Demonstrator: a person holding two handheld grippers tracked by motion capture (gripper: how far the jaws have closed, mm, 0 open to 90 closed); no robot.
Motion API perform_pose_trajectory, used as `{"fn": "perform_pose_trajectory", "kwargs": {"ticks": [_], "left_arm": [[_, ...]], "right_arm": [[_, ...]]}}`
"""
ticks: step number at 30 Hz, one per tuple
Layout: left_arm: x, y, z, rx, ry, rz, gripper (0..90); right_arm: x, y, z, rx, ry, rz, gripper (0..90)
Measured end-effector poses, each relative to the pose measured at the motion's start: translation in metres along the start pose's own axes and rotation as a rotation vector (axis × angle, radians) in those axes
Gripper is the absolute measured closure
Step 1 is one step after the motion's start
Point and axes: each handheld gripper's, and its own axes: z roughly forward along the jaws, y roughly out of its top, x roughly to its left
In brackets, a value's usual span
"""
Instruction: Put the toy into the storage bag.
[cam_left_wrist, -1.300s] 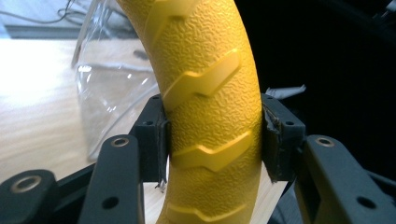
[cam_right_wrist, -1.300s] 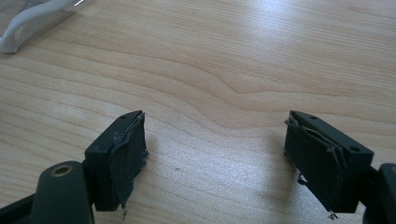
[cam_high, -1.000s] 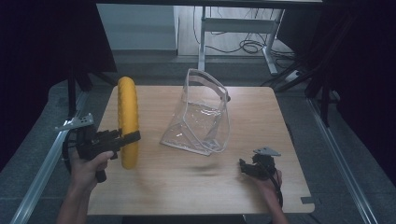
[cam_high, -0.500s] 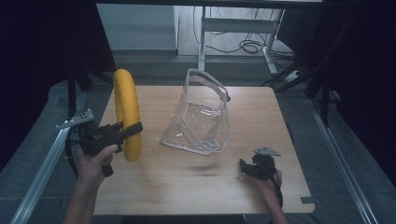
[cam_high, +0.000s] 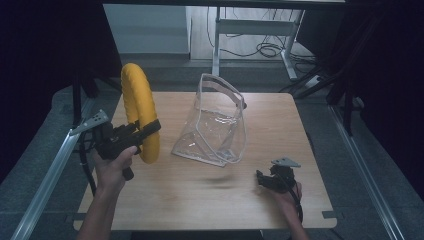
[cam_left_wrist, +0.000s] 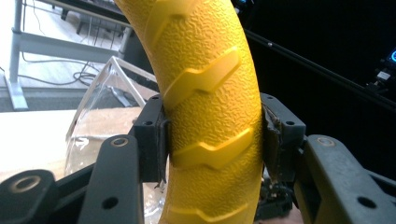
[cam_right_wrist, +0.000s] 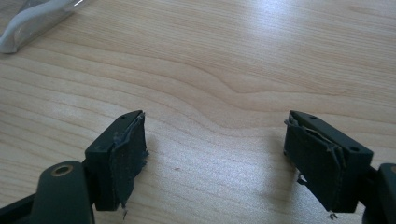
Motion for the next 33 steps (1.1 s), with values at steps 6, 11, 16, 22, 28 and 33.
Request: {"fn": "perform_pose_trajectory", "kwargs": {"ticks": [6, 11, 16, 22, 28, 33], "left_arm": [[-0.008, 0.003, 0.011, -0.029, 0.010, 0.025, 50.1], [-0.016, 0.008, 0.019, -0.046, 0.002, 0.035, 50.1], [-0.024, 0.011, 0.029, -0.055, 0.004, 0.059, 50.1], [-0.030, 0.015, 0.038, -0.064, -0.007, 0.065, 50.1], [-0.035, 0.018, 0.043, -0.078, -0.003, 0.074, 50.1], [-0.040, 0.020, 0.044, -0.091, -0.006, 0.079, 50.1]], "right_arm": [[0.000, 0.000, 0.000, -0.001, 0.000, -0.004, 21.3], [0.000, 0.000, 0.000, -0.001, 0.000, -0.005, 21.3], [0.000, 0.000, 0.000, -0.002, 0.000, -0.006, 21.3], [0.000, 0.000, 0.000, -0.003, 0.000, -0.004, 21.3], [0.000, 0.000, 0.000, -0.003, 0.000, -0.005, 21.3], [0.000, 0.000, 0.000, -0.004, 0.000, -0.004, 21.4]]}}
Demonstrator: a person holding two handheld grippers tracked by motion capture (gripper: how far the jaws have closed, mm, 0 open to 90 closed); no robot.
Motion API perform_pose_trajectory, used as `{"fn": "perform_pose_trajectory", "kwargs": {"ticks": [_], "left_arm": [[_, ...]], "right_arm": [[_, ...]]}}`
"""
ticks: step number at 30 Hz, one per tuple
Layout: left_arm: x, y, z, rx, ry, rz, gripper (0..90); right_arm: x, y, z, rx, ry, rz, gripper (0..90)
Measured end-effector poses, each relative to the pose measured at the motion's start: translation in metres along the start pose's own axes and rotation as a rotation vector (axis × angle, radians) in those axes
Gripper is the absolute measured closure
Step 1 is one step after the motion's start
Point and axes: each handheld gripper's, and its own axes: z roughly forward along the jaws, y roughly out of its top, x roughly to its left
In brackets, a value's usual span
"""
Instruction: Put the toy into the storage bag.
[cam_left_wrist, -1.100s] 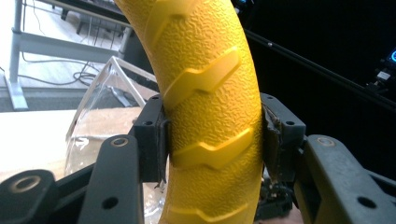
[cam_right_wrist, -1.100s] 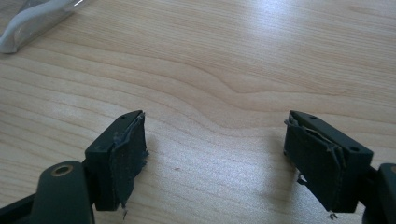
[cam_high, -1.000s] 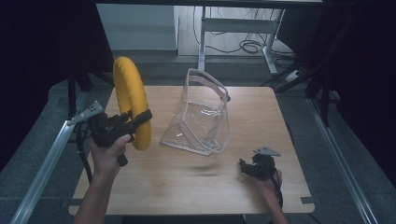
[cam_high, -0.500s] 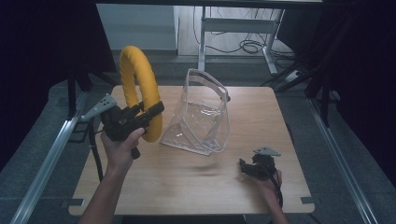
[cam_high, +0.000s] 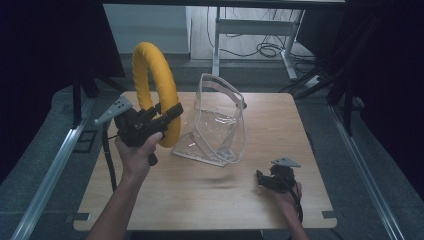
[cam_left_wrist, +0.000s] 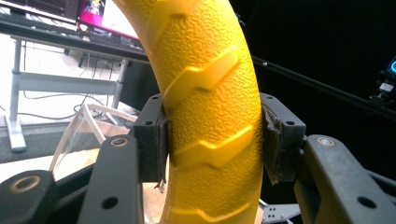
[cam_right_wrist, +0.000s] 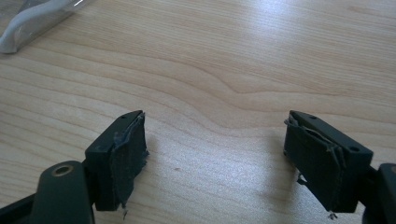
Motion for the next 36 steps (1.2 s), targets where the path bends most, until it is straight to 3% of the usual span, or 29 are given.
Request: {"fn": "perform_pose_trajectory", "kwargs": {"ticks": [29, 36], "left_arm": [[-0.041, 0.020, 0.029, 0.002, -0.065, 0.069, 50.0], [-0.048, 0.022, 0.036, -0.005, -0.078, 0.065, 50.0]], "right_arm": [[0.000, 0.000, 0.000, -0.001, -0.001, 0.000, 21.4], [0.000, 0.000, 0.000, -0.001, -0.001, -0.004, 21.4]]}}
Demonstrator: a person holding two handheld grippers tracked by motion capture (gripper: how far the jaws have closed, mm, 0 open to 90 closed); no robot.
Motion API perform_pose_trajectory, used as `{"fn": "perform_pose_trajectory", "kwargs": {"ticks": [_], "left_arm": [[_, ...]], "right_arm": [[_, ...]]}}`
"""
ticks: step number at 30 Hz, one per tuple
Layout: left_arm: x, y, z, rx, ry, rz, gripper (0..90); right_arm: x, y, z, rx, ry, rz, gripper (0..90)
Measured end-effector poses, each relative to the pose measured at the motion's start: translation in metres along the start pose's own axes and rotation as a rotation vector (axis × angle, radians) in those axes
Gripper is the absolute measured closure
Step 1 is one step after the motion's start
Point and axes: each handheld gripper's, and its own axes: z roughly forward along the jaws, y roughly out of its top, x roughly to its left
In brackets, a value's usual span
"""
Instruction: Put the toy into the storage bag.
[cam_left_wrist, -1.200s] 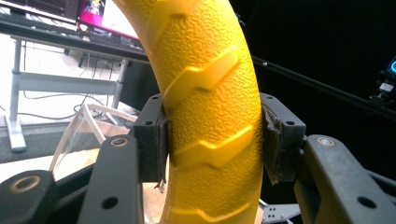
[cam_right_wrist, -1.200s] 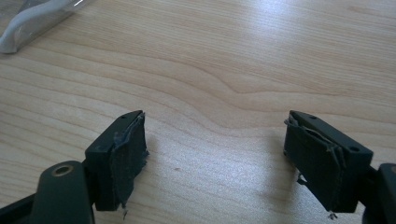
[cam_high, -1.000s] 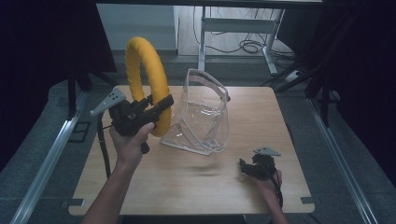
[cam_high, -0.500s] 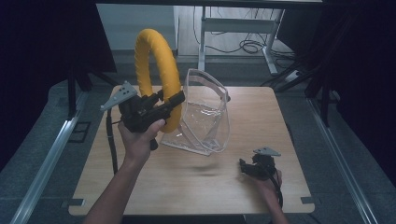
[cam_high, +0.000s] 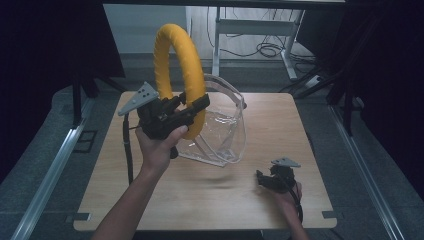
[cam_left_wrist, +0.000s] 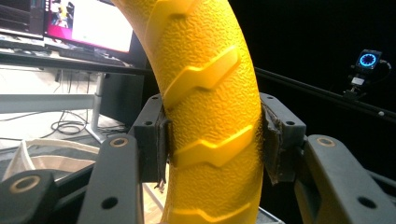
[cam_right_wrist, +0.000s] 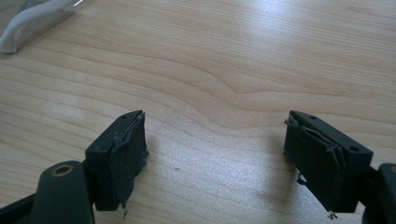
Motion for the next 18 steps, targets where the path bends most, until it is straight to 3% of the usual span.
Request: {"fn": "perform_pose_trajectory", "kwargs": {"ticks": [18], "left_arm": [[-0.017, 0.000, 0.023, 0.011, -0.036, 0.010, 50.0]], "right_arm": [[0.000, 0.000, 0.000, -0.001, -0.001, 0.000, 21.4]]}}
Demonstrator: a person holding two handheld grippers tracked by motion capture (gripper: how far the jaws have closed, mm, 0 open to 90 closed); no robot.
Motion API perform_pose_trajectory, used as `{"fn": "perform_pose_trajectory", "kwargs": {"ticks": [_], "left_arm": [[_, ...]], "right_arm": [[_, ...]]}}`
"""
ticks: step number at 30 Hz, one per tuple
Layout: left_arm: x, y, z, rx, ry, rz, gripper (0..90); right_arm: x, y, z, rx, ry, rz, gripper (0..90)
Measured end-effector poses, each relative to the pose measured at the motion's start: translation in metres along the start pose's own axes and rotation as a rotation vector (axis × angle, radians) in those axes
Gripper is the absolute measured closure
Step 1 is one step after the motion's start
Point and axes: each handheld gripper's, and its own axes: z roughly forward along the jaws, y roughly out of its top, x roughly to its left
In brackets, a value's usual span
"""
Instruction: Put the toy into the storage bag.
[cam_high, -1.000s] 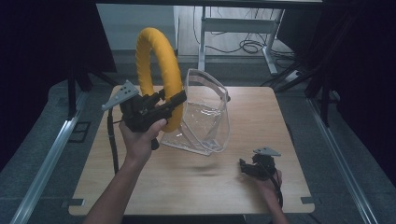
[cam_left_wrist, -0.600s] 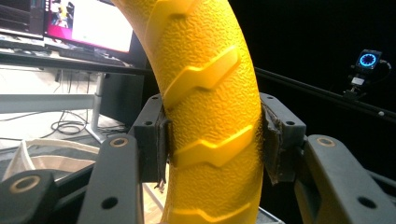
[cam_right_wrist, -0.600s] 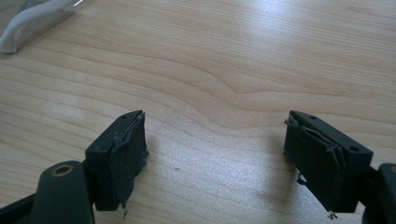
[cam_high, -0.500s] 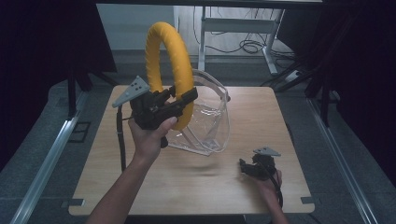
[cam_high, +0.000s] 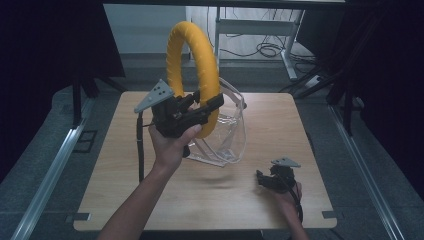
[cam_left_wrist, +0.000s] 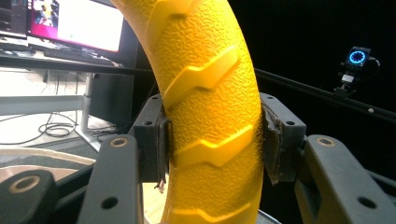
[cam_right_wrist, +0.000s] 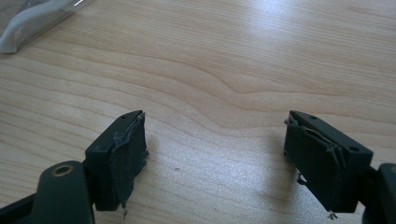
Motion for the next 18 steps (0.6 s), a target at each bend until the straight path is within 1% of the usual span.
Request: {"fn": "perform_pose_trajectory", "kwargs": {"ticks": [6, 18], "left_arm": [[-0.006, 0.000, 0.010, 0.012, -0.016, 0.005, 50.0], [-0.006, -0.005, 0.023, 0.021, -0.019, -0.008, 49.9]], "right_arm": [[0.000, 0.000, 0.000, 0.001, 0.001, 0.003, 21.4], [0.000, 0.000, 0.000, 0.001, 0.001, 0.004, 21.3]]}}
